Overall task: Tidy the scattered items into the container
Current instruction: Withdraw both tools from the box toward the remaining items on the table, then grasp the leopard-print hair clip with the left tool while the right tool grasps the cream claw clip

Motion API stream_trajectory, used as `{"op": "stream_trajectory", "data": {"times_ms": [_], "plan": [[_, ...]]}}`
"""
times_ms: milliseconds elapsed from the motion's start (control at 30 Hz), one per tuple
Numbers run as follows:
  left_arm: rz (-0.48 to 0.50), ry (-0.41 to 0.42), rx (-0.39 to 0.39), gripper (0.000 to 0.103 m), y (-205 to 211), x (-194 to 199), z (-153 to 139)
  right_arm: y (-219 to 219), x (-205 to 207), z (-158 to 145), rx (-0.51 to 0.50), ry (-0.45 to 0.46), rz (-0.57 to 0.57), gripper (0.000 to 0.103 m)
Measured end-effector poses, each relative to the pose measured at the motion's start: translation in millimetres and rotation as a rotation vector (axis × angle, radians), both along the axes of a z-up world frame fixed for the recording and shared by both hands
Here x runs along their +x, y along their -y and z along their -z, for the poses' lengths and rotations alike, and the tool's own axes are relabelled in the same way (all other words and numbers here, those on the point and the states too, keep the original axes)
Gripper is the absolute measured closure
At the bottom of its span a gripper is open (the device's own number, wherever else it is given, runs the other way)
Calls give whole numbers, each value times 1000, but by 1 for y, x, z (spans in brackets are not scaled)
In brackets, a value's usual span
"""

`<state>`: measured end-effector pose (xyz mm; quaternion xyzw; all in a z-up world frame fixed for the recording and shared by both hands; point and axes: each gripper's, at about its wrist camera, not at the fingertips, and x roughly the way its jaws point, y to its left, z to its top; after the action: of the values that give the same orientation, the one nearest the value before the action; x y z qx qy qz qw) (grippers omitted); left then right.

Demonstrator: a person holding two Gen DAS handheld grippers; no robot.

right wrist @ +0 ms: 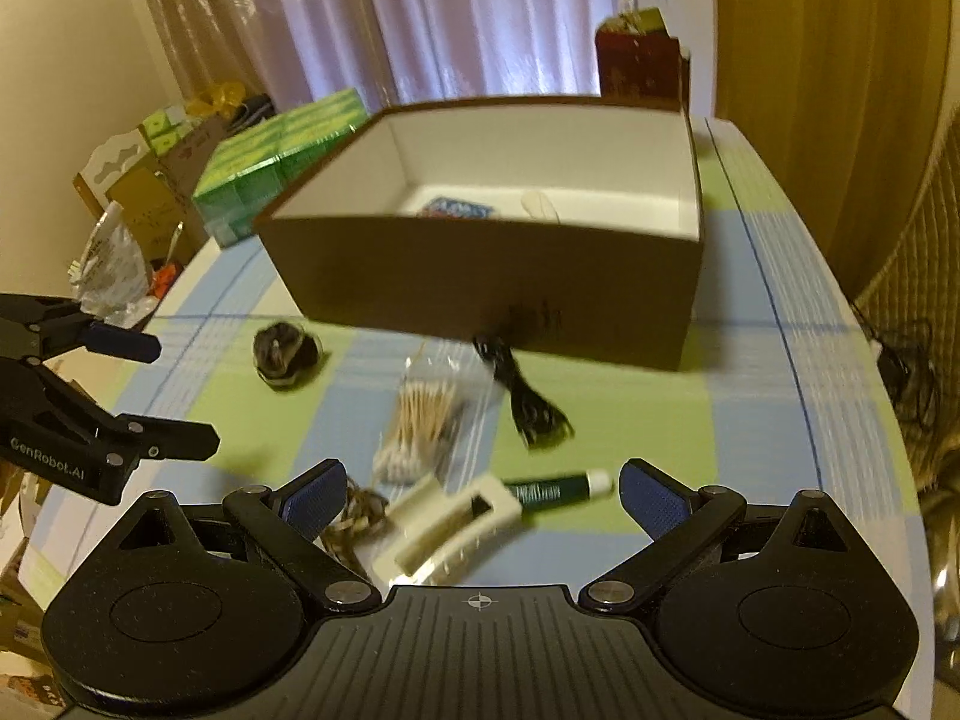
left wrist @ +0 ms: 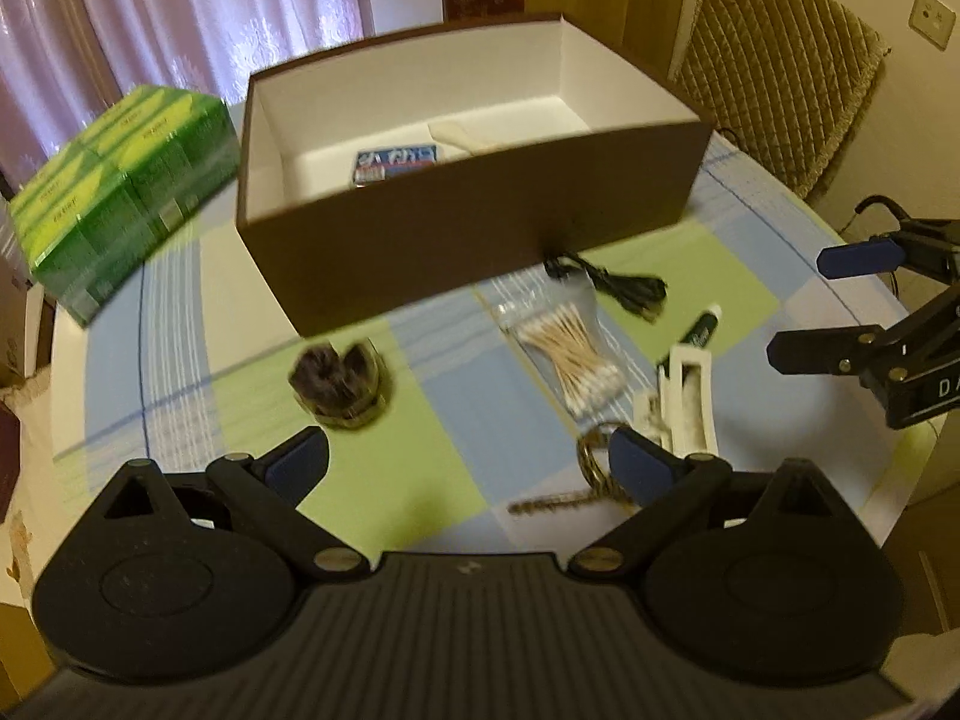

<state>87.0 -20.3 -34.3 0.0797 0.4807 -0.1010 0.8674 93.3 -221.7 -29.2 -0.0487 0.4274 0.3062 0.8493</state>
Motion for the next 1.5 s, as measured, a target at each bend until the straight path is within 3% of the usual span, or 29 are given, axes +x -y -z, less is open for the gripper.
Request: {"op": "stream_trajectory", "data": {"times_ms": [400, 1000, 1333, 1433, 1500], "plan": [[28, -41, -17, 7, 15, -14, 32, 4, -11, 31, -38, -72, 24, 1], [118, -81, -20, 25, 50, 19, 65, 22, 20, 43, -41, -106, 64, 1], [120, -143, -40, 57, 50, 31, 91, 17, 28, 47, -23, -128, 49, 1], [106, -133, -53, 76, 45, 30, 90, 10, 28, 48, -12, -142, 38, 1], [85, -135, -57, 78, 39, 30, 88, 3, 27, 49, -6, -148, 23, 1]]}}
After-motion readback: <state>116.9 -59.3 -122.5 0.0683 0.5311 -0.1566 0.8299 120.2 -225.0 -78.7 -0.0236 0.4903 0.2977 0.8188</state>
